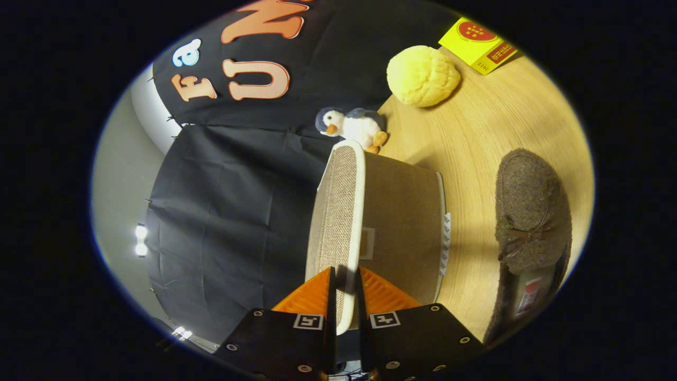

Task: Open the storage box then place both shoes into the box .Put the left shoe in first, then the right shoe, with the right side of both shoes facing outward in a uniform manner.

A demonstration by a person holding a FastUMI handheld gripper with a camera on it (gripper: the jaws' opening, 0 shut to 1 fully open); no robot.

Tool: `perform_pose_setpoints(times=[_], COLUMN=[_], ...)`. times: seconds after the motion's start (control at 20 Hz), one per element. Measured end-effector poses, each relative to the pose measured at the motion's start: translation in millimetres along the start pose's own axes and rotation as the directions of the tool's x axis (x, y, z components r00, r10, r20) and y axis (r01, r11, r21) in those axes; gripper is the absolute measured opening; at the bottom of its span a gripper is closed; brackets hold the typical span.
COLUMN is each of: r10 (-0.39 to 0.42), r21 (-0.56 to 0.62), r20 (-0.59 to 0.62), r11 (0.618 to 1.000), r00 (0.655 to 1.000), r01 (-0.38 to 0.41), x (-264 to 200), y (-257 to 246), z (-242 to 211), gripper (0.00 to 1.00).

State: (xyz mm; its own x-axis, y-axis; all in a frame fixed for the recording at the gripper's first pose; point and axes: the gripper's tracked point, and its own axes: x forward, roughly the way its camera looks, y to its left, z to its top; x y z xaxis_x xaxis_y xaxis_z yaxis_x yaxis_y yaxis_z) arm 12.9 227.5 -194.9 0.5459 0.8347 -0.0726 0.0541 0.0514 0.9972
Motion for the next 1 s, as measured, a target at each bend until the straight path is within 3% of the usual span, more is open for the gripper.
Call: perform_pose_setpoints(times=[0.05, 0.6, 1.0], r10=[0.051, 0.154, 0.113], r21=[0.001, -0.112, -0.231], r20=[0.017, -0.008, -0.061], r11=[0.999, 0.982, 0.965], r00=[0.999, 0.988, 0.992], r01=[-0.051, -0.154, -0.124], x=[1, 52, 126], y=[18, 132, 188], z=[4, -1, -28], gripper=[0.18, 0.17, 0.17])
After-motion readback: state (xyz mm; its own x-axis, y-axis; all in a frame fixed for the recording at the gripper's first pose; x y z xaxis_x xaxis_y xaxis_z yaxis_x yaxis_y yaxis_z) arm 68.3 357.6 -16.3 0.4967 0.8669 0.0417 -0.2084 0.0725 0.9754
